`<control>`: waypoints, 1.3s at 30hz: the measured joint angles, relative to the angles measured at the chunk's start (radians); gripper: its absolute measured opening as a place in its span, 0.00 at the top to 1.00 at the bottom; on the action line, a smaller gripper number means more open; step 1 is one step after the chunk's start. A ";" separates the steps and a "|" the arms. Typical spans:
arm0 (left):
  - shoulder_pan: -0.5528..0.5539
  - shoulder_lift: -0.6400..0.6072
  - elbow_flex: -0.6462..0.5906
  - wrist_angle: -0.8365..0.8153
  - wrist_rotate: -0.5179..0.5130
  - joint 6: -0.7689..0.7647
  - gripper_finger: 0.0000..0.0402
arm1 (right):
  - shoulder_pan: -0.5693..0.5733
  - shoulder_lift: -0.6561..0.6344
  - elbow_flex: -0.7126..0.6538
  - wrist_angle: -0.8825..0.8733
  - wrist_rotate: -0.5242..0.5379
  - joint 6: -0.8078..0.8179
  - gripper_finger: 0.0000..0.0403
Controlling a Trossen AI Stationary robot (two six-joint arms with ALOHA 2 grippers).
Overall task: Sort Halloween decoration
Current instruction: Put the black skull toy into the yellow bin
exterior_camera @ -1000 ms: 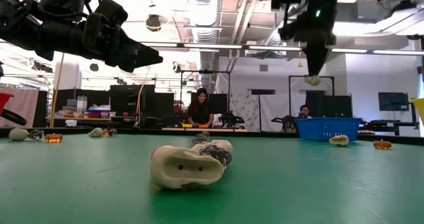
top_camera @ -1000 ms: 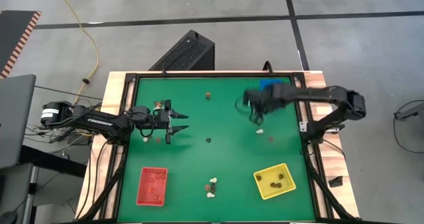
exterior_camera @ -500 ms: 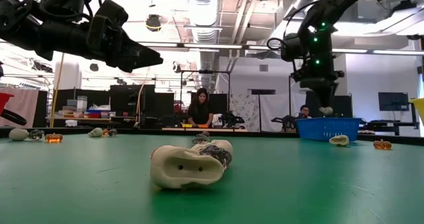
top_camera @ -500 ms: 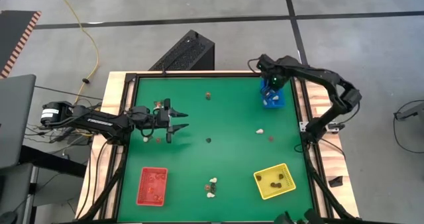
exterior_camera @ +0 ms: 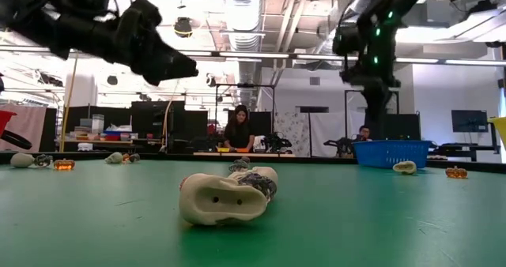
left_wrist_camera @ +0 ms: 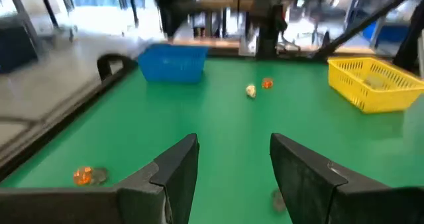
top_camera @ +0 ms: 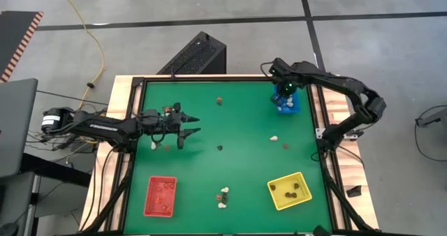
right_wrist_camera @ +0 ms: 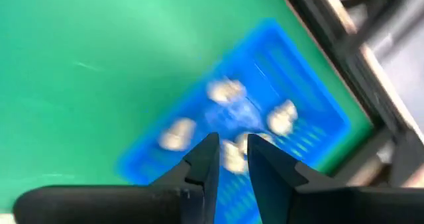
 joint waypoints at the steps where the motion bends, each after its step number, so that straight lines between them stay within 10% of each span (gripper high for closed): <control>1: 0.000 -0.016 0.042 -0.120 0.000 -0.002 0.56 | 0.026 -0.026 0.000 0.016 -0.011 0.006 0.73; 8: -0.001 0.007 0.463 -1.187 -0.164 -0.191 0.56 | 0.288 -0.208 -0.031 0.212 -0.015 0.066 0.73; 14: 0.048 0.095 0.659 -1.678 -0.207 -0.325 0.56 | 0.488 -0.328 -0.259 0.592 -0.016 0.048 0.73; 27: 0.677 0.374 0.673 -1.517 -0.057 -0.175 0.56 | 0.603 -0.386 -0.455 0.859 -0.035 0.091 0.73; 39: 0.722 0.580 0.673 -1.365 0.047 -0.087 0.56 | 0.605 -0.385 -0.454 0.815 -0.040 0.078 0.73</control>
